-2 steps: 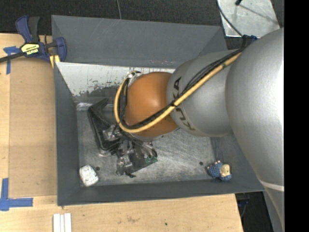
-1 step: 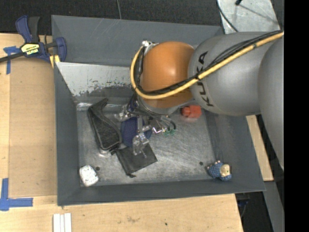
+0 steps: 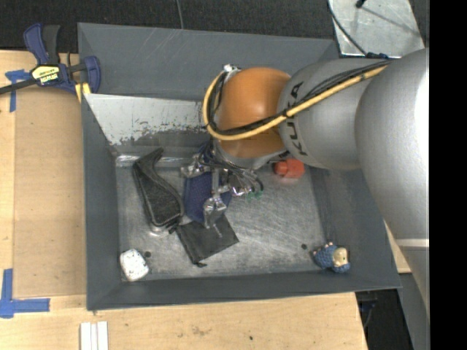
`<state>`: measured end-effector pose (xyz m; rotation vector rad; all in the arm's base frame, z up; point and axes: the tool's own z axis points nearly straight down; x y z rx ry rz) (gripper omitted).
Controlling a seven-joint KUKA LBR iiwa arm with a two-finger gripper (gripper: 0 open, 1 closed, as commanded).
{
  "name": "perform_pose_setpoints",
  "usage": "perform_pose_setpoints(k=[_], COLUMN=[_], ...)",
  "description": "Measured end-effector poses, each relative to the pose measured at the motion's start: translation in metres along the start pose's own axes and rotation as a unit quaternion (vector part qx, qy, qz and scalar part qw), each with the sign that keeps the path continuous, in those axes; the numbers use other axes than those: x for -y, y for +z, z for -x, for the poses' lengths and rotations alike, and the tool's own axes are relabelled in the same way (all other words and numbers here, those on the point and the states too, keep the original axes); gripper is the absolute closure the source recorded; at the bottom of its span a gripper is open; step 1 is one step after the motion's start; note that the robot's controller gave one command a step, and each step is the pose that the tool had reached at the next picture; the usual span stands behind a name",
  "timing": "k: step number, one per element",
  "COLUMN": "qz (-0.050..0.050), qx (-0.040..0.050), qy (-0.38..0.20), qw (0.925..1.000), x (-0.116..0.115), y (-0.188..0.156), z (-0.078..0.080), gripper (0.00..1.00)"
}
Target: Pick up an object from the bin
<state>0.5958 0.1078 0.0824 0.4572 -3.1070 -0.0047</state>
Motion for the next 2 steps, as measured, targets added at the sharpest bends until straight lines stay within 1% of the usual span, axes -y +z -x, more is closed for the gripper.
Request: perform_pose_setpoints(k=[1, 2], qz=[0.000, -0.002], qx=[0.0009, 0.0069], qy=[-0.002, -0.016], qw=[1.0000, 0.9998], x=[-0.001, -0.011], y=[-0.003, -0.141], z=[0.001, 0.010], gripper=[1.00, 1.00])
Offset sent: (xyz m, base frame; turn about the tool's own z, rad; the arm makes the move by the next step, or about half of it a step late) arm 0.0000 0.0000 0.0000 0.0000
